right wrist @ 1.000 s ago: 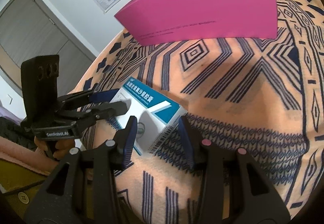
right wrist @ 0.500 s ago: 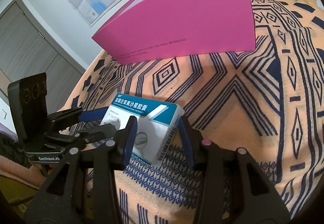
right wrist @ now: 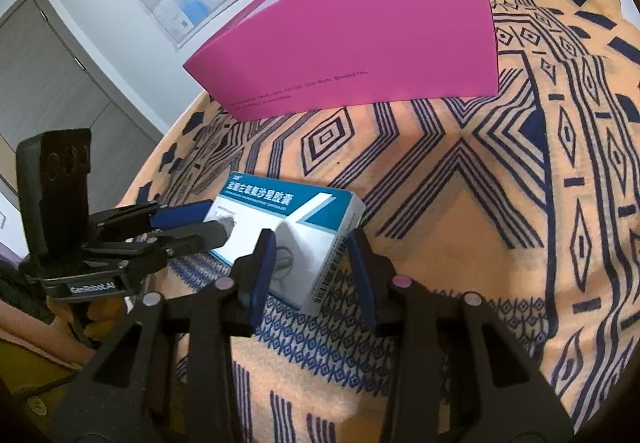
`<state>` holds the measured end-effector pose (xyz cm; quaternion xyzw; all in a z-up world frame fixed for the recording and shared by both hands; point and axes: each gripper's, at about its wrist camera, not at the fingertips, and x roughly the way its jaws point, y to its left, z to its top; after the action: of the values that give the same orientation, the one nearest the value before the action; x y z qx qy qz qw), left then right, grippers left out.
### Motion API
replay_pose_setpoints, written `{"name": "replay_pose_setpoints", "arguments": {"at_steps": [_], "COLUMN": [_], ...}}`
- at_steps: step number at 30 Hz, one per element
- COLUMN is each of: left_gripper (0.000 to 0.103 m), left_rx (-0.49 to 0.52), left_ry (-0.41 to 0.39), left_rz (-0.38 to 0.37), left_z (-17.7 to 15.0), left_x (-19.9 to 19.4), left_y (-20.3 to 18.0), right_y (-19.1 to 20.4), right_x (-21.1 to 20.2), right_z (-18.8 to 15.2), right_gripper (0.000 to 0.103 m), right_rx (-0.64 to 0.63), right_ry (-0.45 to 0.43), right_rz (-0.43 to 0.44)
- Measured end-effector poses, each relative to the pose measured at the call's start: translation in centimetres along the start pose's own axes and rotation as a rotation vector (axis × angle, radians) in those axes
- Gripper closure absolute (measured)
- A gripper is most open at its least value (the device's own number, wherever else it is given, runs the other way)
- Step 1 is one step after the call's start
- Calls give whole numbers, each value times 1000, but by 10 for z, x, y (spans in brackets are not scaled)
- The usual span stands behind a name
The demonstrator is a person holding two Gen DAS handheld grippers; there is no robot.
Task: Organize rigid objects
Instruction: 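Grasp the capsule box with the right gripper and lift it, then carry the capsule box with the right gripper toward the pink box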
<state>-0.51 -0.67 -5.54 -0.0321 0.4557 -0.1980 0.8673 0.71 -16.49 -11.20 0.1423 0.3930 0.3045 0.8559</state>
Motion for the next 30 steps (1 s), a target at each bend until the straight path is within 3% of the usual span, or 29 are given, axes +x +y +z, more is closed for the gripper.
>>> {"name": "replay_pose_setpoints", "arguments": {"at_steps": [30], "left_gripper": [61], "left_rx": [23], "left_ry": [-58], "left_rz": [-5], "left_z": [12], "left_x": [-16], "left_y": [-11], "right_y": [9], "right_x": [-20], "right_z": [11], "right_gripper": [63], "right_rx": [-14], "right_ry": [-66], "right_rz": [-23]}}
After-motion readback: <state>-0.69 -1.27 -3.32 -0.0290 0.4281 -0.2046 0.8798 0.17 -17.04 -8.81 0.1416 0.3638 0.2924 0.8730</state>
